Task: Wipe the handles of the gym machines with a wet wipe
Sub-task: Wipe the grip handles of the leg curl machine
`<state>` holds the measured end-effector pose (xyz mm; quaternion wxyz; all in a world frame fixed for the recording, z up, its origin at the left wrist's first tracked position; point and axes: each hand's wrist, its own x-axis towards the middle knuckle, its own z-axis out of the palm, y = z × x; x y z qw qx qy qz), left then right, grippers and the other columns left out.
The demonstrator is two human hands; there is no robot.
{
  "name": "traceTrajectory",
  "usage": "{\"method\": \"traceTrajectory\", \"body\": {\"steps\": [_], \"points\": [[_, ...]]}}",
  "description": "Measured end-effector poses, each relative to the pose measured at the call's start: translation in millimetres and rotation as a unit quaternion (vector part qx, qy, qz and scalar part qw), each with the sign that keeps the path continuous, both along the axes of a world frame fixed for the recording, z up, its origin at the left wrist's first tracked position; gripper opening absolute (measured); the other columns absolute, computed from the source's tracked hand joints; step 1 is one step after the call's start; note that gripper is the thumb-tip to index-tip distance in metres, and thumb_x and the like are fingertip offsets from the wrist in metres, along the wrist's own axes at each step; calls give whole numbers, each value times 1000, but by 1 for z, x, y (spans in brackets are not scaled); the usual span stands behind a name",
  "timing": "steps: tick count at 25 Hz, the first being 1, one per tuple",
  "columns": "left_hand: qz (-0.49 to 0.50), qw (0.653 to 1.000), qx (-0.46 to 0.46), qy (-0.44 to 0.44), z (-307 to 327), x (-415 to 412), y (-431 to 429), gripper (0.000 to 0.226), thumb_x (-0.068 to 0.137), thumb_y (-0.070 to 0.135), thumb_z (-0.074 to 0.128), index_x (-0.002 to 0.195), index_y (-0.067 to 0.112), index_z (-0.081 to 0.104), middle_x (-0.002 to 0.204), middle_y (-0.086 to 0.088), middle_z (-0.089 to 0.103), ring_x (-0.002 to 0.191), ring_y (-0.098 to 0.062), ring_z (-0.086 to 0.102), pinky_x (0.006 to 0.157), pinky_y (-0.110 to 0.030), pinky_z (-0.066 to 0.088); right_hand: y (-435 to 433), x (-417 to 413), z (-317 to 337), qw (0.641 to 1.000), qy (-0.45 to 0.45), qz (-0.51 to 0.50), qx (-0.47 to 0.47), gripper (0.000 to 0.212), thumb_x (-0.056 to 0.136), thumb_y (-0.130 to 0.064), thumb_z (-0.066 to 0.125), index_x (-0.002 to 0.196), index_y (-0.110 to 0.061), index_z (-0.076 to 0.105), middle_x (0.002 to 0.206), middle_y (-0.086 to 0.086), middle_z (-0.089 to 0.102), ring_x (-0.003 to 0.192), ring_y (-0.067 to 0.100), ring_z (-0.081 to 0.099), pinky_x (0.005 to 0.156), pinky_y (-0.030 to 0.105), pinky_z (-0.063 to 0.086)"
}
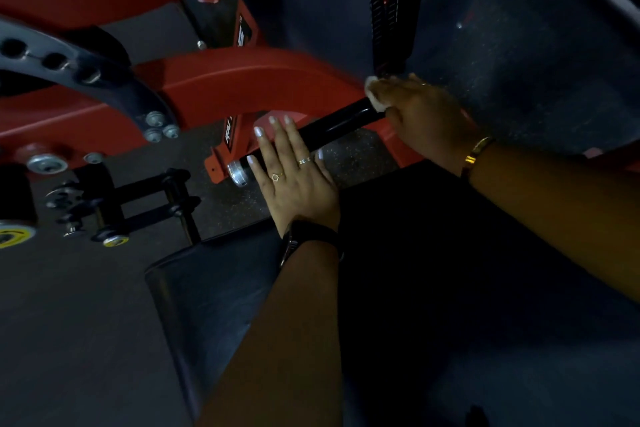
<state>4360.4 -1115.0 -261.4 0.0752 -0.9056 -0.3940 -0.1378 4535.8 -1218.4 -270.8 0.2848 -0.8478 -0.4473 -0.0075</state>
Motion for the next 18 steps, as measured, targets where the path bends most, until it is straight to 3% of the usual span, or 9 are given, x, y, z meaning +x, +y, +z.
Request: {"method": "traceTrajectory", "body": {"steps": [1, 3, 6, 8, 10, 13, 15, 16, 18], "points": [[-34, 999, 0, 2, -1, -1, 0, 56, 101, 35, 24, 152, 11, 16, 158, -8, 21, 146, -28, 15, 117, -43, -4, 8, -10, 5, 1000, 18, -13, 12, 42, 87, -8, 42, 125, -1, 60, 122, 22, 61, 113, 40, 58, 101, 45, 41], [-114, 993, 5, 14, 1, 0, -3, 54, 101, 34, 26, 151, 14, 21, 156, -7, 26, 145, -28, 20, 117, -44, 2, 25, -41, 11, 996, -29, 69, 45, 42, 83, -11, 40, 114, 3, 65, 115, 22, 65, 107, 39, 63, 92, 46, 48], [-134, 991, 6, 6, -2, 2, 1, 53, 101, 34, 27, 150, 15, 22, 154, -7, 32, 143, -27, 26, 116, -42, 9, 8, -54, 1, 984, -64, 163, 42, 39, 88, -3, 40, 120, 4, 61, 127, 21, 59, 120, 35, 54, 104, 43, 42], [-127, 992, 6, 5, -2, 2, 1, 53, 100, 34, 27, 150, 16, 22, 153, -7, 33, 143, -28, 26, 116, -41, 7, -15, -28, -16, 991, -68, 115, 27, 40, 89, 4, 43, 127, 2, 56, 134, 21, 53, 125, 34, 50, 108, 44, 37], [-123, 992, 3, 10, -1, 4, 0, 53, 100, 34, 27, 150, 16, 24, 153, -7, 33, 143, -28, 25, 117, -41, 7, -30, -4, -30, 1000, 12, -11, -20, 43, 88, 7, 47, 130, 1, 54, 135, 23, 51, 127, 38, 47, 109, 46, 36], [-121, 992, -8, 22, 0, 3, -1, 53, 101, 34, 25, 150, 16, 23, 155, -7, 30, 144, -27, 21, 117, -41, 5, -25, -6, -26, 979, 115, -162, -55, 33, 98, -2, 41, 126, 0, 57, 128, 22, 57, 120, 33, 54, 103, 30, 39], [-115, 993, -9, 29, 0, 2, 0, 53, 101, 34, 25, 151, 16, 22, 155, -7, 28, 145, -27, 19, 117, -42, 4, -7, -27, -13, 975, 141, -171, -9, 36, 96, 1, 43, 130, 2, 53, 136, 21, 51, 126, 29, 50, 103, 21, 33], [-114, 993, -6, 32, 0, 3, 1, 53, 101, 34, 26, 151, 16, 22, 155, -7, 28, 145, -28, 19, 116, -42, 4, 1, -39, -9, 978, 137, -158, 12, 40, 93, 4, 44, 133, 3, 50, 141, 21, 46, 131, 29, 44, 106, 21, 29], [-115, 993, -8, 33, 1, 3, -1, 53, 101, 33, 27, 150, 16, 23, 155, -7, 28, 145, -28, 19, 116, -42, 4, 7, -61, -9, 984, 105, -136, 51, 44, 88, 2, 42, 131, 3, 52, 138, 23, 48, 130, 33, 46, 106, 30, 36]]}}
